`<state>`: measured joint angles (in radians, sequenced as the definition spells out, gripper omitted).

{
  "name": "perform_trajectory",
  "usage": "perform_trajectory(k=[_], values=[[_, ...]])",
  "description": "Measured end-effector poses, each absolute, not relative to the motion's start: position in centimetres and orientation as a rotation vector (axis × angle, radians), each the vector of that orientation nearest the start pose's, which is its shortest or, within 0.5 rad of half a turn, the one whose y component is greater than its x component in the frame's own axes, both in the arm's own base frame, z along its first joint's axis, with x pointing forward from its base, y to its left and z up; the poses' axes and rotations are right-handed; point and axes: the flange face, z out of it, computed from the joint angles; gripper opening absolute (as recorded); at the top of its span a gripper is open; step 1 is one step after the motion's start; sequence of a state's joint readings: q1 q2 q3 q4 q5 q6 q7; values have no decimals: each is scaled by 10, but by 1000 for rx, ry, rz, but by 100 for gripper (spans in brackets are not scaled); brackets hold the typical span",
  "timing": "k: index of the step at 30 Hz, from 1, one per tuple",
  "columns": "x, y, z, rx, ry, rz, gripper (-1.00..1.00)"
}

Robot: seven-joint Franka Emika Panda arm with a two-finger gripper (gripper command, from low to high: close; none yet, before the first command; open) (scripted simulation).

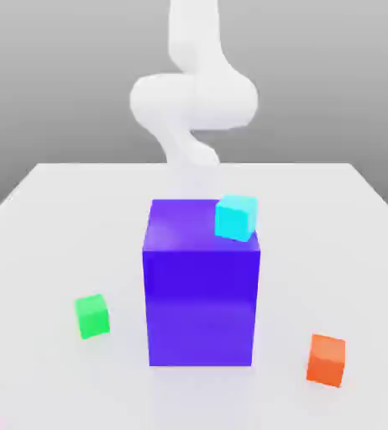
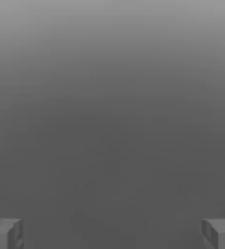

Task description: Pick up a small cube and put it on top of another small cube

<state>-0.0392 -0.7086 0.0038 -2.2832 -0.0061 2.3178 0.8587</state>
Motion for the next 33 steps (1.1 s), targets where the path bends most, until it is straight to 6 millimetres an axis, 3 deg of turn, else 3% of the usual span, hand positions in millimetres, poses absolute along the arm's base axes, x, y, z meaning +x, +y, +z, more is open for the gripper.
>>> perform_trajectory(k=[8, 16, 20, 25, 33], values=[[468, -71, 598, -2346, 1580, -748, 0], [524, -143, 485, -2185, 1979, -522, 0], [536, -188, 421, -2062, 2183, -405, 0], [542, -227, 335, -1911, 2392, -252, 0], [520, -284, 192, -1616, 2688, -15, 0]])
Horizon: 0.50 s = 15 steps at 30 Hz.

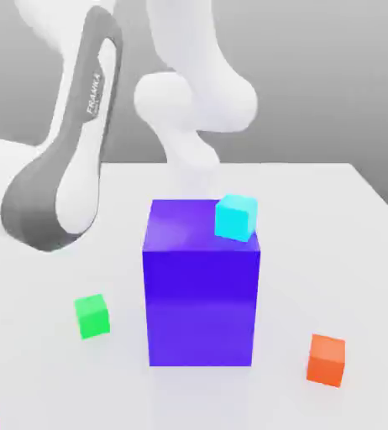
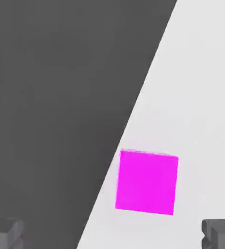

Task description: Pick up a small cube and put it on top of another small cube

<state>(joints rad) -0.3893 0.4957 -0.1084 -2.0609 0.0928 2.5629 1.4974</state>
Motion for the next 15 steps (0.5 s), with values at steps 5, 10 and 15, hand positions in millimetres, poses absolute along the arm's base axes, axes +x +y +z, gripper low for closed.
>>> perform_trajectory(k=[5, 10, 15], values=[[518, -287, 133, -1596, 2705, -1, -100], [518, -287, 128, -1595, 2705, -2, -100], [517, -286, 186, -1578, 2709, 2, -100]])
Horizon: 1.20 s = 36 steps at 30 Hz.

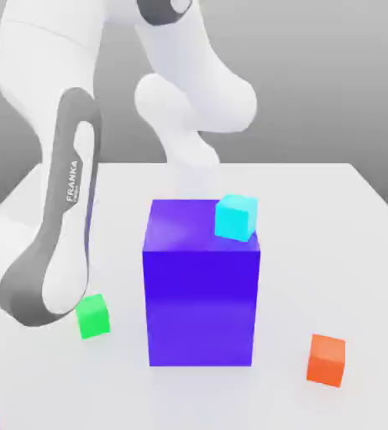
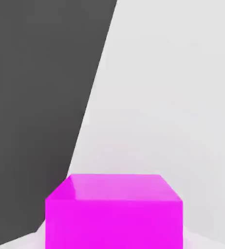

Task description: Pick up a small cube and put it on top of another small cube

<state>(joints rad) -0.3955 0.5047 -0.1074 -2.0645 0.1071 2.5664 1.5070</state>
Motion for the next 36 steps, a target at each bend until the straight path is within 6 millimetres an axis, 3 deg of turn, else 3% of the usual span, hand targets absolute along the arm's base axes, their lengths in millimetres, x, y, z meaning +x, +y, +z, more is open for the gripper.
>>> perform_trajectory(k=[8, 15, 22, 24, 36], values=[[462, -242, 251, -1013, 2830, 108, -100], [396, -202, 271, -521, 2962, 129, -100], [309, -183, 252, 57, 3109, 37, -100], [292, -183, 244, 170, 3130, 4, -100], [289, -186, 196, 210, 3138, -21, -100]])
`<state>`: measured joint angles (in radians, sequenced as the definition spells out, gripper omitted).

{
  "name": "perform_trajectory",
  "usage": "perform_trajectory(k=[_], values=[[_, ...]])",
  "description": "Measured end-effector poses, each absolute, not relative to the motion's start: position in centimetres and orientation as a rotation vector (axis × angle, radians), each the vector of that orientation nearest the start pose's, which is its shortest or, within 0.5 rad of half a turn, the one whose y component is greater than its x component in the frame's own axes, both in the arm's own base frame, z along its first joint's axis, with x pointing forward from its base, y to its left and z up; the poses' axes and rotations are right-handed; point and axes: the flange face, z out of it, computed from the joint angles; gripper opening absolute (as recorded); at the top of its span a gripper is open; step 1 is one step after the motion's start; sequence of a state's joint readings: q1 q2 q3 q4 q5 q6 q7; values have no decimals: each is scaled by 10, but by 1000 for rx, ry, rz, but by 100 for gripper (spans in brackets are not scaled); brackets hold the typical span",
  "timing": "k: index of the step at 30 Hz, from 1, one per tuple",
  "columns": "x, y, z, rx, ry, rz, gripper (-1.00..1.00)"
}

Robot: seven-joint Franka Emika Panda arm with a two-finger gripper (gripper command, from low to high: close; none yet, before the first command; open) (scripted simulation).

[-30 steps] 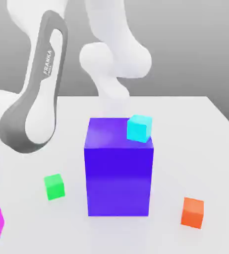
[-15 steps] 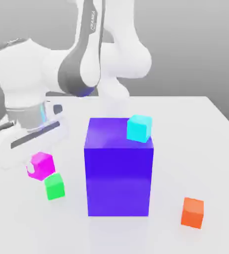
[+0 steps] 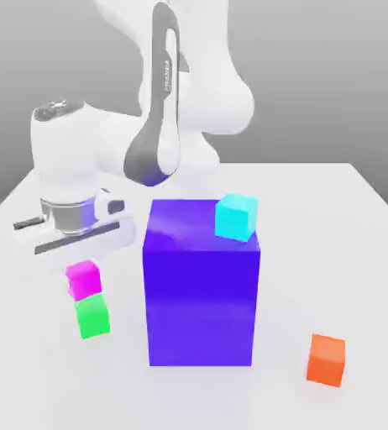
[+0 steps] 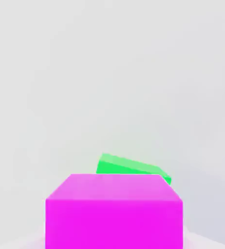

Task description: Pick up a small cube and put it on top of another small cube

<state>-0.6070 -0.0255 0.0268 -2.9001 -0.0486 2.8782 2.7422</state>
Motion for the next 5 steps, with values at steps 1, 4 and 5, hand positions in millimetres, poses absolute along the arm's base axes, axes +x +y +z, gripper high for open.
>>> perform_trajectory(k=[1, 4, 5], values=[[289, -185, 190, 208, 3136, -17, -100], [288, -182, 180, 202, 3134, -7, 100], [288, -182, 180, 202, 3134, -7, 100]])
